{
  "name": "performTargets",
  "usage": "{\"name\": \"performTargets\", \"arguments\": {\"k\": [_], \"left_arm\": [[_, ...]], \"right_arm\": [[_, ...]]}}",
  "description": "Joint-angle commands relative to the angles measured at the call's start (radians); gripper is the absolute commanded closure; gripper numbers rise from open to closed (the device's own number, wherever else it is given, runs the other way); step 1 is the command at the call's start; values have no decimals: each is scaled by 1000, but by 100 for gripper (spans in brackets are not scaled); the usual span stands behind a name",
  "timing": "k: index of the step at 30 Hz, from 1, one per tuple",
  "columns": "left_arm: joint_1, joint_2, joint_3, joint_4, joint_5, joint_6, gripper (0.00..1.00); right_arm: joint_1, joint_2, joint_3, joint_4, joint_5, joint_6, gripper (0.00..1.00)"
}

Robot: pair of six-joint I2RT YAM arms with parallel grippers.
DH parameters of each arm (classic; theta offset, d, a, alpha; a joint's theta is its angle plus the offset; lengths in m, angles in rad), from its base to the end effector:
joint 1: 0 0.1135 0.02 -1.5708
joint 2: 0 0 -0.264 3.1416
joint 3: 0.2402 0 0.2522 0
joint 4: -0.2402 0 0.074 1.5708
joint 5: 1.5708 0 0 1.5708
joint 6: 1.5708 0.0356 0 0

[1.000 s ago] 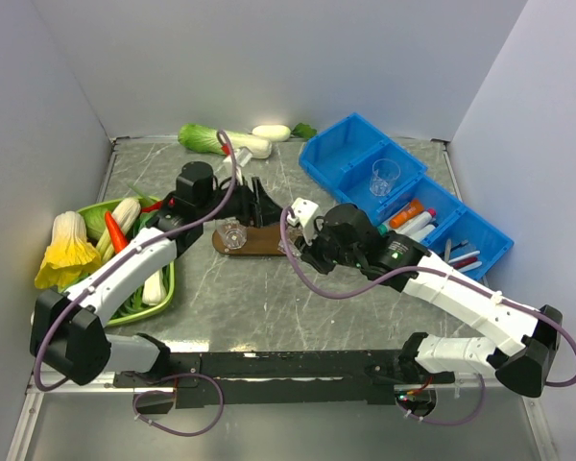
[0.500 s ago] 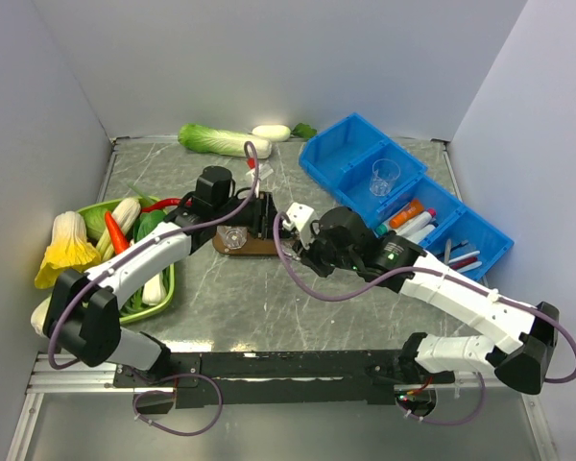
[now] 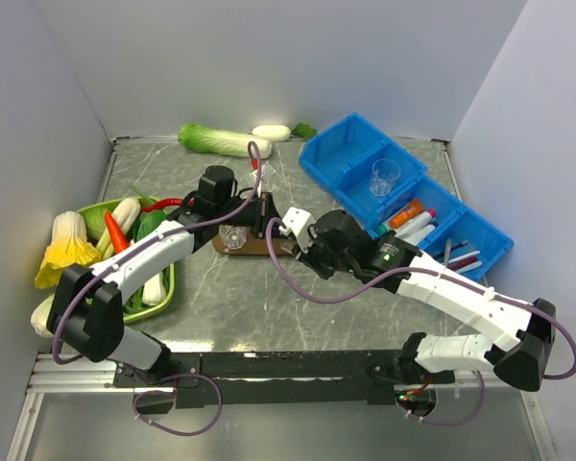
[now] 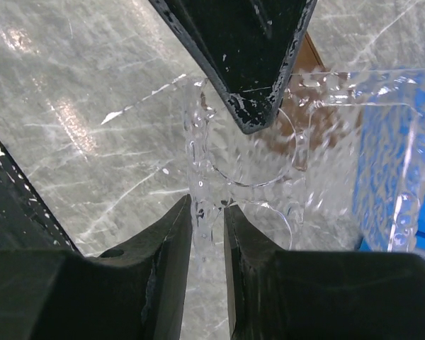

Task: Prepare toiletry sets of a toothbrush and toothpaste on the tray

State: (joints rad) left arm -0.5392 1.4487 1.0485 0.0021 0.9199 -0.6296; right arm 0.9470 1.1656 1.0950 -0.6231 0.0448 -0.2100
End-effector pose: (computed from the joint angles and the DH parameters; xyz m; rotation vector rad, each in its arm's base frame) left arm 0.2643 -0.1911 0.2983 0.5886 2.1046 -1.6184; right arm 0.1466 0.2010 0.3286 -1.2299 1.9274 0.3385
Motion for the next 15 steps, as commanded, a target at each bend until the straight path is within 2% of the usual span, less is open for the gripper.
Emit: {"name": "performTargets", "arguments": {"k": [1, 2, 5, 6, 9, 14, 15], "left_arm": [[-16, -8, 24, 59, 89, -1, 99], [-16, -13, 21, 61, 85, -5, 99], [-16, -30, 13, 62, 50, -7, 99], [-15, -33, 10, 65, 39, -7, 99], [-13, -44, -10, 93, -4, -25, 99], [-15, -59, -56, 182, -41, -74, 99], [-13, -62, -61, 188, -49, -78, 99]], "right_arm": [[9, -27, 22, 71, 30, -8, 89], [7, -35, 16, 77, 35, 6, 85], [7, -61, -10, 102, 73, 50, 59], [9, -69, -15, 111, 82, 64, 48], [7, -116, -37, 143, 112, 124, 33], [4, -225, -58, 164, 217, 245, 18], [3, -240, -63, 171, 248, 268, 12]]}}
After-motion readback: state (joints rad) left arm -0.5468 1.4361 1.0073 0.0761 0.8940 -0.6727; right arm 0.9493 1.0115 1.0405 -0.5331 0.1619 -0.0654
